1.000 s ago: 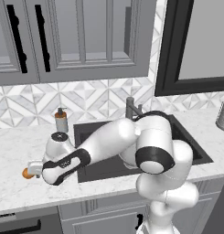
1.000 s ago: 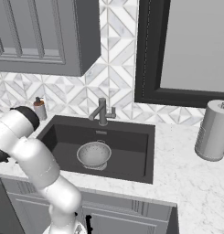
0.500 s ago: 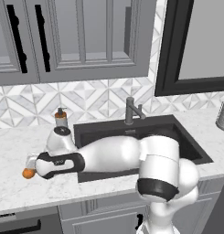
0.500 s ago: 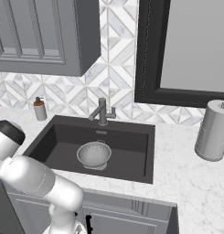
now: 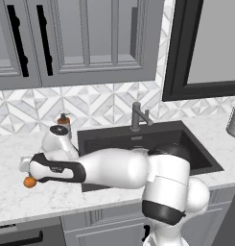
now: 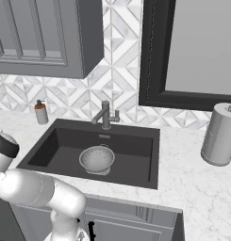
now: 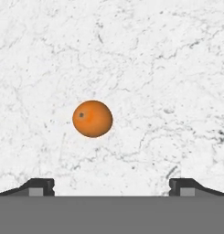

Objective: Put the colander in the sink, put the tangerine in the colander, and turn on the sink faucet and pour water over the colander.

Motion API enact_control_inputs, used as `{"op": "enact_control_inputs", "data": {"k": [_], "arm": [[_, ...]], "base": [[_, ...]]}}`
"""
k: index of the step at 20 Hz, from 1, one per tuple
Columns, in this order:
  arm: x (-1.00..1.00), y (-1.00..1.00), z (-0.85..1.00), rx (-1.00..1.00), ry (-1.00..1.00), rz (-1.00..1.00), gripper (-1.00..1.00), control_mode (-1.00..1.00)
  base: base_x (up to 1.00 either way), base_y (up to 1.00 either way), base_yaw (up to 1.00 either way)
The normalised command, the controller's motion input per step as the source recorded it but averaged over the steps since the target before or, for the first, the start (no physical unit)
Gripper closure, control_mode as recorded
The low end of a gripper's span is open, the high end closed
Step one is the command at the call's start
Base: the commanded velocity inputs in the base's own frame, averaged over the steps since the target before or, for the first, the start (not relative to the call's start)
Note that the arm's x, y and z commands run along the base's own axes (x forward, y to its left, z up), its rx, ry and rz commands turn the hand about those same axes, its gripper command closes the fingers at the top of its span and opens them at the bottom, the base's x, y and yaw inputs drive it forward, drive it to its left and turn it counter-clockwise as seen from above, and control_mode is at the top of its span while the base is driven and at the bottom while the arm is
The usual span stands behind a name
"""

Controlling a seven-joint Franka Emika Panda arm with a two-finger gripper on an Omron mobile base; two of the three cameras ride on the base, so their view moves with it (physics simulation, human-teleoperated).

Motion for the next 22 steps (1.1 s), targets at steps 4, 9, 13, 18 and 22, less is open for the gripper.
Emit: {"op": "enact_control_inputs", "data": {"k": [4, 9, 13, 18, 22], "arm": [[0.00, 0.21, 0.27, -0.11, 0.03, 0.00, -1.00, -1.00], [0.07, 0.27, 0.07, -0.15, 0.01, 0.00, -1.00, -1.00], [0.25, 0.26, 0.03, -0.11, 0.05, 0.00, -1.00, -1.00], [0.26, 0.04, 0.00, -0.05, 0.09, 0.00, -1.00, -1.00], [0.26, 0.03, -0.30, -0.05, 0.08, 0.00, -1.00, -1.00]], "base": [[0.00, 0.00, 0.00], [0.00, 0.00, 0.00], [0.00, 0.00, 0.00], [0.00, 0.00, 0.00], [0.00, 0.00, 0.00]]}}
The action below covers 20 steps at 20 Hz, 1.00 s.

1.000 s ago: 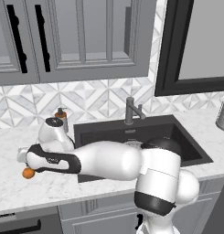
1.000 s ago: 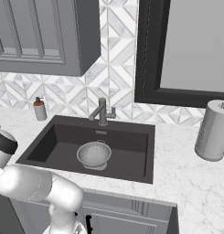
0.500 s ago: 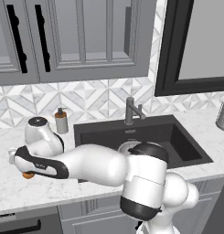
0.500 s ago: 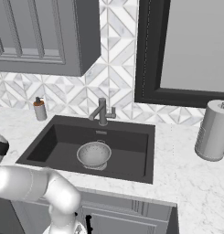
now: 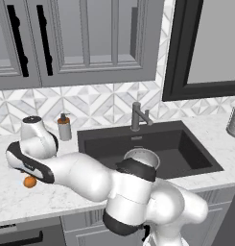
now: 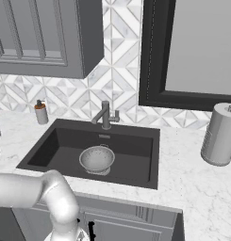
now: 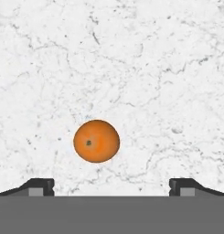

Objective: Put the colander in the sink, put the tangerine in the colander, and turn on the sink faucet and pour water over the colander.

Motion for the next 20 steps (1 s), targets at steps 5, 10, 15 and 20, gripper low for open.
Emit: {"op": "enact_control_inputs", "data": {"k": [5, 10, 15, 20], "arm": [[0.23, 0.19, -0.59, -0.10, 0.04, 0.00, -1.00, -1.00], [0.16, 0.20, -0.17, -0.08, 0.00, 0.00, -1.00, -1.00], [0.05, 0.16, -0.05, -0.04, 0.02, 0.00, -1.00, -1.00], [0.00, 0.01, -0.41, -0.01, 0.07, 0.00, -1.00, -1.00]], "base": [[0.00, 0.00, 0.00], [0.00, 0.00, 0.00], [0.00, 0.00, 0.00], [0.00, 0.00, 0.00]]}}
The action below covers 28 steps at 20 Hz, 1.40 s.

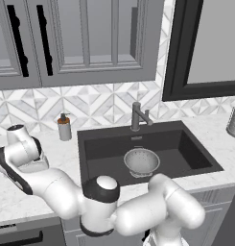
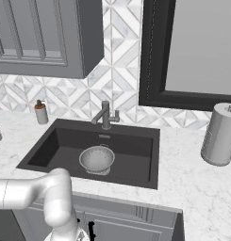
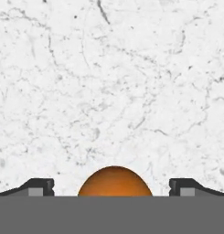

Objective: Put the colander in the sink, put the tangerine in the colander, and turn on the sink faucet and pour water over the colander.

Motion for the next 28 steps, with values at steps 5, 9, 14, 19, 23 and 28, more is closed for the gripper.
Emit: {"op": "enact_control_inputs", "data": {"k": [5, 9, 14, 19, 23, 28], "arm": [[0.00, 0.00, -0.19, 0.00, 0.04, 0.00, -1.00, -1.00], [-0.03, 0.00, -0.06, 0.00, 0.02, 0.00, -1.00, -1.00], [-0.29, 0.00, -0.02, 0.00, 0.00, 0.00, -1.00, -1.00], [-0.24, 0.00, 0.00, 0.00, 0.00, 0.00, -1.00, -1.00], [0.00, -0.08, 0.00, 0.00, 0.00, 0.00, -1.00, -1.00], [0.01, -0.07, -0.02, 0.00, 0.00, 0.00, -1.00, -1.00]], "base": [[0.00, 0.00, 0.00], [0.00, 0.00, 0.00], [0.00, 0.00, 0.00], [0.00, 0.00, 0.00], [0.00, 0.00, 0.00], [0.00, 0.00, 0.00]]}}
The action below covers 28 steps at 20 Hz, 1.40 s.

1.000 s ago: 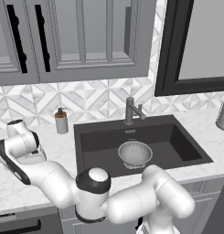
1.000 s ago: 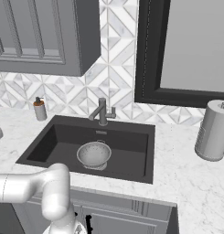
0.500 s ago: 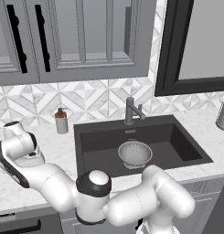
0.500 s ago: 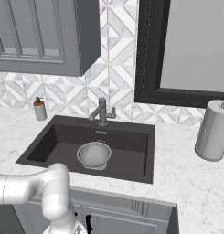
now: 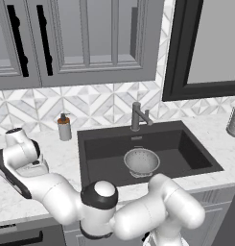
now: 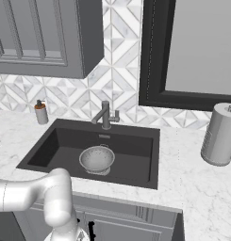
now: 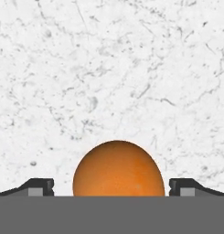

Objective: Put the colander in the sink, put the tangerine in the colander, and turn on the sink faucet and pour water over the colander.

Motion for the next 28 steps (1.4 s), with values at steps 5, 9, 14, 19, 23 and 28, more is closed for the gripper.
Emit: {"op": "enact_control_inputs", "data": {"k": [5, 9, 14, 19, 23, 28], "arm": [[0.00, -0.02, -0.01, 0.00, 0.00, 0.00, -1.00, -1.00], [0.00, -0.02, 0.00, 0.00, 0.00, 0.00, -1.00, -1.00], [0.00, -0.01, -0.03, 0.00, 0.00, 0.00, -1.00, -1.00], [0.00, 0.00, -0.15, -0.01, 0.00, 0.00, -1.00, -1.00], [0.00, 0.00, -0.15, -0.02, 0.02, 0.00, 1.00, -1.00], [0.00, 0.00, 0.00, 0.00, 0.00, 0.00, 1.00, -1.00]], "base": [[0.00, 0.00, 0.00], [0.00, 0.00, 0.00], [0.00, 0.00, 0.00], [0.00, 0.00, 0.00], [0.00, 0.00, 0.00], [0.00, 0.00, 0.00]]}}
